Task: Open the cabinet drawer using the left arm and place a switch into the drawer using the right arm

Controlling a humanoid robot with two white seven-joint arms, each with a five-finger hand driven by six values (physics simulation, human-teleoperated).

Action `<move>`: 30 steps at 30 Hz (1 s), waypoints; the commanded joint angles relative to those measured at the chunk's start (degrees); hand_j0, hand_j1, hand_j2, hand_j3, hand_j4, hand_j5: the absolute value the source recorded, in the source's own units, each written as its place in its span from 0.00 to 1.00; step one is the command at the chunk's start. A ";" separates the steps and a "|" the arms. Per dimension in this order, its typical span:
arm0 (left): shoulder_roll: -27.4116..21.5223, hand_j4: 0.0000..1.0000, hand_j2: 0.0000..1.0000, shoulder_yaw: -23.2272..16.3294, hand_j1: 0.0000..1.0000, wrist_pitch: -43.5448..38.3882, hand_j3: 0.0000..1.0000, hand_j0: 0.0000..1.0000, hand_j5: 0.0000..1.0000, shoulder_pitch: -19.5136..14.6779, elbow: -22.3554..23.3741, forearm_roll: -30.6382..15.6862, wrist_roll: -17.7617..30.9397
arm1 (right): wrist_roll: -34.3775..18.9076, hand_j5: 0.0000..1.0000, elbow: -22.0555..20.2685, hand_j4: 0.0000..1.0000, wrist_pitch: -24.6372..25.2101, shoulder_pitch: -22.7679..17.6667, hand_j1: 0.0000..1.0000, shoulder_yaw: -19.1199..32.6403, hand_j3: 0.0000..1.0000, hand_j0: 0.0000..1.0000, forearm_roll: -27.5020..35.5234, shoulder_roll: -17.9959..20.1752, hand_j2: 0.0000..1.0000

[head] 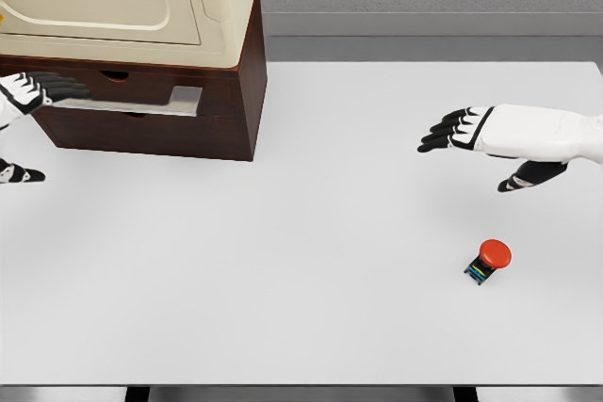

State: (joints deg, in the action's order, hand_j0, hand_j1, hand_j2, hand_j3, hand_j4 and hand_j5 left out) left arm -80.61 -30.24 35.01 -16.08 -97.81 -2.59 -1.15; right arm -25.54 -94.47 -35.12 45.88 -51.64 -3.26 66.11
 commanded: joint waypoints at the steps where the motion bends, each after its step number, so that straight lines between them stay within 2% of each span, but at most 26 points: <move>1: 0.19 1.00 1.00 0.09 1.00 -0.01 1.00 1.00 1.00 0.00 -0.01 -0.93 0.00 | -0.13 1.00 -0.01 1.00 0.12 -0.09 1.00 0.05 1.00 1.00 0.36 0.07 1.00; 7: 3.70 1.00 1.00 0.09 1.00 -0.01 1.00 1.00 1.00 -0.44 -0.01 -0.49 0.79 | -0.13 1.00 -0.01 1.00 0.12 0.09 1.00 0.05 1.00 1.00 0.36 0.07 1.00; 9: 5.11 1.00 1.00 0.09 1.00 -0.01 1.00 1.00 1.00 -1.58 -0.01 -0.40 1.59 | -0.13 1.00 -0.01 1.00 0.12 0.17 1.00 0.05 1.00 1.00 0.36 0.07 1.00; 15: 6.34 1.00 1.00 0.09 1.00 -0.01 1.00 1.00 1.00 -1.85 -0.01 -0.13 2.64 | -0.04 1.00 -0.01 1.00 0.12 0.18 1.00 0.05 1.00 1.00 0.36 0.59 1.00; 18: 6.60 1.00 1.00 0.00 1.00 -0.01 1.00 1.00 1.00 -1.93 0.07 -0.40 3.43 | 0.14 1.00 0.08 1.00 0.12 -0.62 1.00 2.60 1.00 1.00 0.45 1.12 1.00; 20: 5.73 1.00 1.00 -0.52 1.00 -0.01 1.00 1.00 1.00 -1.85 0.07 -0.92 3.43 | 0.05 1.00 -0.01 1.00 0.12 -0.62 1.00 2.51 1.00 1.00 0.45 2.97 1.00; 25: 5.20 1.00 1.00 -0.79 1.00 -0.01 1.00 1.00 1.00 -2.02 -0.45 -1.54 3.52 | -0.13 1.00 -1.06 1.00 0.12 -6.33 1.00 2.51 1.00 1.00 0.27 8.42 1.00; 30: 7.57 1.00 1.00 -0.70 1.00 -0.01 1.00 1.00 1.00 -3.69 -0.72 -0.66 6.07 | -0.30 1.00 -1.59 1.00 0.12 -10.63 1.00 2.51 1.00 1.00 0.19 8.77 1.00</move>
State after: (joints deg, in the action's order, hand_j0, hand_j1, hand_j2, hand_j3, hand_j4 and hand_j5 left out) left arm -73.54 -31.01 35.03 -19.87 -98.50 -3.15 4.23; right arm -25.79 -95.87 -35.15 34.81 -49.21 -3.47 74.36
